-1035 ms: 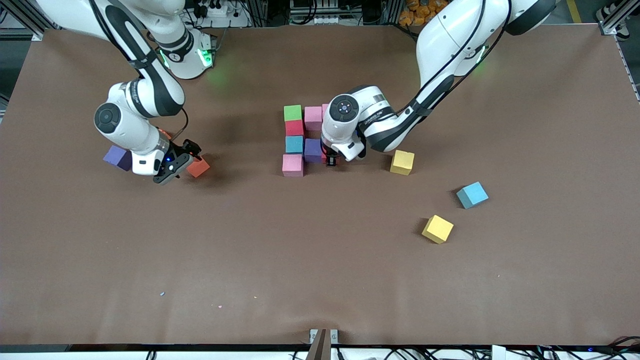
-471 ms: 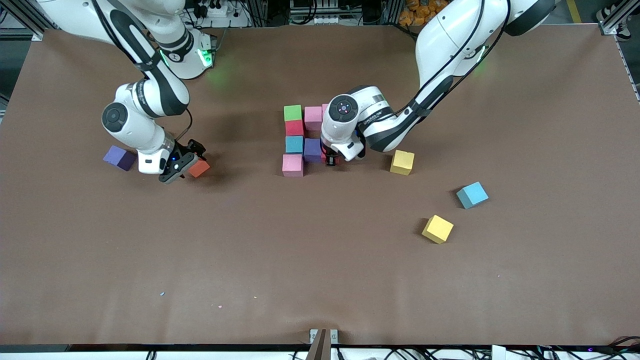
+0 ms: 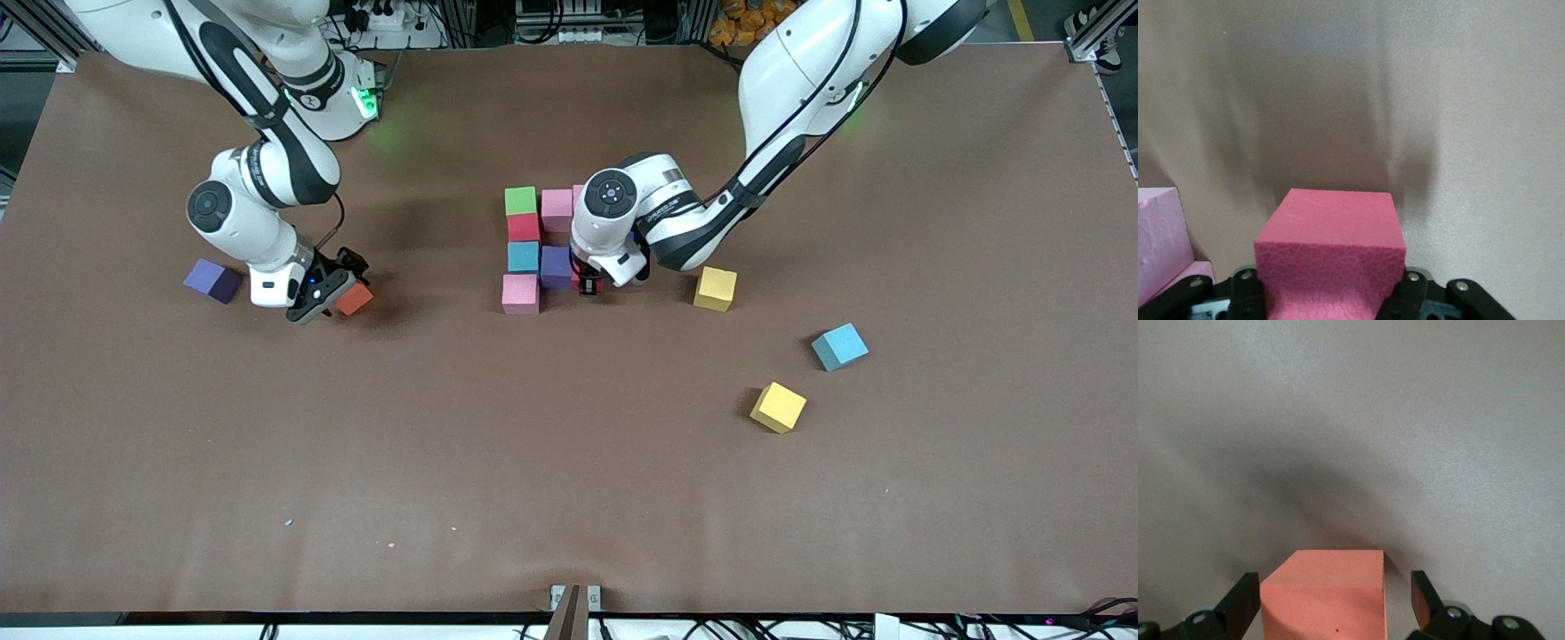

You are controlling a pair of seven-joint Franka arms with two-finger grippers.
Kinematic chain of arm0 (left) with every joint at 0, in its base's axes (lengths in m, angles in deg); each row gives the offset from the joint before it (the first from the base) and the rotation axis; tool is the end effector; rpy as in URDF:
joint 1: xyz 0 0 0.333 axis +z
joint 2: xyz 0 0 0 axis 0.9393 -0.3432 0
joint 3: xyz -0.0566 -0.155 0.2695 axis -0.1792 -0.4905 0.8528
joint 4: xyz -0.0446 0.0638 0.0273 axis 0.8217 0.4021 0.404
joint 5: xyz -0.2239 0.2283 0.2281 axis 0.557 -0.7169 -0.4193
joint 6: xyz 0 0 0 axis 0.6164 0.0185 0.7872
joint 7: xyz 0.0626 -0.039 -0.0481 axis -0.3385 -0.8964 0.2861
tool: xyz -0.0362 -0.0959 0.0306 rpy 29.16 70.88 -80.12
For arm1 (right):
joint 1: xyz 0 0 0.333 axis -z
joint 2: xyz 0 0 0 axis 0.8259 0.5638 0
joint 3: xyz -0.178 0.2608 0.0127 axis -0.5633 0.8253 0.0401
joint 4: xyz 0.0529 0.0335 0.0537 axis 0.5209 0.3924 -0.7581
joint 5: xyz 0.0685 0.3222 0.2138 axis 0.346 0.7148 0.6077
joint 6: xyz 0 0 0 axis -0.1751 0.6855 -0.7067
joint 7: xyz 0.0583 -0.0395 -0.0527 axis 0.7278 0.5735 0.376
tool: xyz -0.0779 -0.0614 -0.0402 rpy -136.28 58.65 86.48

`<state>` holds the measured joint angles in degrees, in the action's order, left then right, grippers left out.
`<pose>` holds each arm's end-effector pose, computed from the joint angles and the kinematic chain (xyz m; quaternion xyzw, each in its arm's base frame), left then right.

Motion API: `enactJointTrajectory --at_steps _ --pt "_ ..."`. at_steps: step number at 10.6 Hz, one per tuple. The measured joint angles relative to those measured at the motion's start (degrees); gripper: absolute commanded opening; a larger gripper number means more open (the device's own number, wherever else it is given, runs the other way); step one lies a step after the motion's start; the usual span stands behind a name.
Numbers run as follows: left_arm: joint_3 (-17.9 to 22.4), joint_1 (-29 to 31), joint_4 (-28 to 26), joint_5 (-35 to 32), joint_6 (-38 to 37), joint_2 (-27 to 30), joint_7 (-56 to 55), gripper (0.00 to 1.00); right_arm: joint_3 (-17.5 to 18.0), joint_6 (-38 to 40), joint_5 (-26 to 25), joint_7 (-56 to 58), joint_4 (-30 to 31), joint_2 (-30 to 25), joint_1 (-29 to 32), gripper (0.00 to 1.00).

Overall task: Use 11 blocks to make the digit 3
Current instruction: 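Place the magenta cube, open the left gripper while the right gripper carries orange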

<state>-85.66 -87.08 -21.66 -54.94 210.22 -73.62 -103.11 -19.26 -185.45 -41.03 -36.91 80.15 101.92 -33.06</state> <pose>0.4128 -0.4914 0.1866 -0.7199 -0.6895 0.0792 0.0013 0.4544 0.0681 0.1946 -0.9399 -0.3337 -0.0219 0.0696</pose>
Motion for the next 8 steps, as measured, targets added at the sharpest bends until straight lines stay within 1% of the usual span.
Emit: enactJointTrajectory --at_steps 2,3,4,6,7,8 --pt "0.0 -0.1 0.0 0.0 0.0 -0.2 0.0 0.02 0.0 -0.2 0.0 0.1 0.0 0.3 0.0 0.19" --pt "0.0 -0.1 0.0 0.0 0.0 -0.2 0.0 0.02 0.0 -0.3 0.0 0.1 0.0 0.2 0.0 0.04" --pt "0.0 -0.1 0.0 0.0 0.0 -0.2 0.0 0.02 0.0 -0.3 0.0 0.1 0.0 0.2 0.0 0.0" --pt "0.0 -0.4 0.0 0.0 0.0 -0.2 0.0 0.03 0.0 -0.2 0.1 0.1 -0.7 0.2 0.0 0.0" --pt "0.0 -0.6 0.0 0.0 0.1 -0.3 0.0 0.08 0.0 0.7 0.2 -0.1 -1.9 0.2 0.0 0.0" --pt "0.0 -0.7 0.0 0.0 0.2 -0.3 0.0 0.55 0.0 2.8 0.3 -1.0 -4.0 0.2 0.0 0.0"
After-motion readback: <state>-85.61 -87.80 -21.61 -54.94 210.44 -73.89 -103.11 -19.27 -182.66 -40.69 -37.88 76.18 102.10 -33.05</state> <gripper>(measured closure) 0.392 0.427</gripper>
